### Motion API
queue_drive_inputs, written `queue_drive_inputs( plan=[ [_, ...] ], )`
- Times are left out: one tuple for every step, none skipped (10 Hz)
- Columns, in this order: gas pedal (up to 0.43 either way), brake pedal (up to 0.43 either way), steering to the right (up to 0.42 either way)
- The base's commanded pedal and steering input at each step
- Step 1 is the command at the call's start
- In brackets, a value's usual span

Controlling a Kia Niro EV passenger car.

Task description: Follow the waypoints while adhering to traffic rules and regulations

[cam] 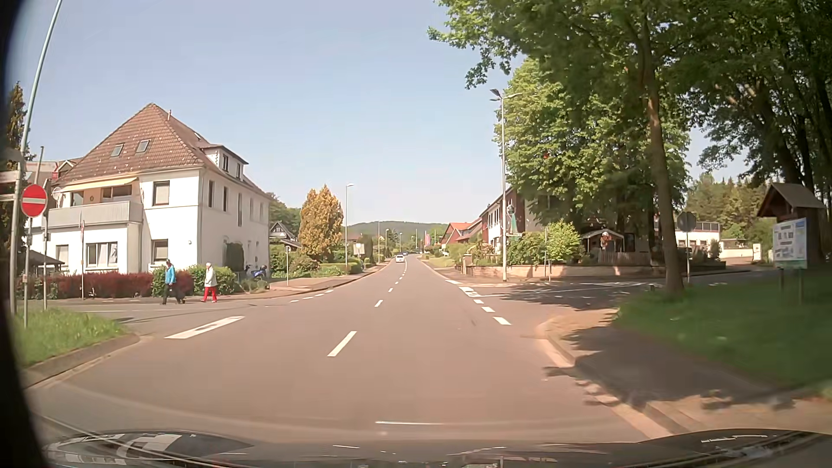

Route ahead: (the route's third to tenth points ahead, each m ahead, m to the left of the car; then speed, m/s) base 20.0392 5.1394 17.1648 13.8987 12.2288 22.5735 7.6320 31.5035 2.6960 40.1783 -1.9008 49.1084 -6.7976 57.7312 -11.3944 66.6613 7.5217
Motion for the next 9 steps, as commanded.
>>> queue_drive_inputs(
  plan=[
    [0.0, 0.201, -0.006],
    [0.0, 0.22, -0.006],
    [0.0, 0.226, -0.006],
    [0.0, 0.244, -0.007],
    [0.0, 0.256, -0.006],
    [0.0, 0.262, -0.007],
    [0.0, 0.274, -0.007],
    [0.0, 0.28, -0.007],
    [0.0, 0.293, -0.008]
  ],
)
